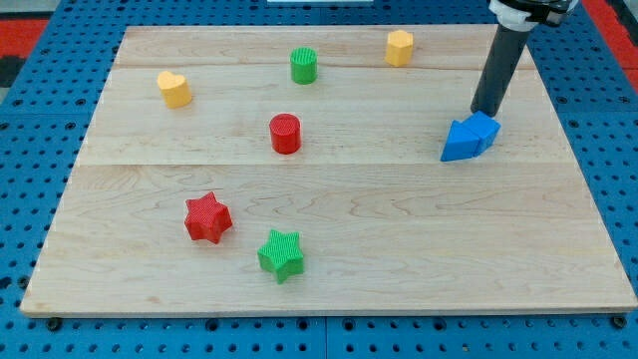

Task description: Push the yellow hexagon close to the blue triangle

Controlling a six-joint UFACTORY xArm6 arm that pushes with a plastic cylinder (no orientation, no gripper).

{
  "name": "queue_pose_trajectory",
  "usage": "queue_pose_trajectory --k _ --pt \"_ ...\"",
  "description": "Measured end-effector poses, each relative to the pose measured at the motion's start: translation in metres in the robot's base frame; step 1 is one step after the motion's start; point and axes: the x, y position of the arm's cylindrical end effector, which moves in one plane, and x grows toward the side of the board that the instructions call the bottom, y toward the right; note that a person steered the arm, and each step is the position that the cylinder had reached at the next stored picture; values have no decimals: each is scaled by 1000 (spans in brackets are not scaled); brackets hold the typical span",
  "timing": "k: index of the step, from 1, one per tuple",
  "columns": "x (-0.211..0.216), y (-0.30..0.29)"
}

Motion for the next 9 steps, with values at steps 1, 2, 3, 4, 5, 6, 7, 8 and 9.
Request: queue_pose_trajectory --k 1,2,3,4,5,6,7,8,9 --pt "7 52" --pt "24 28" --pt "-1 -21" --pt "-59 2" --pt "-122 12" --pt "-171 -36" --pt "-162 -111" --pt "-143 -136" --pt "-78 -108"
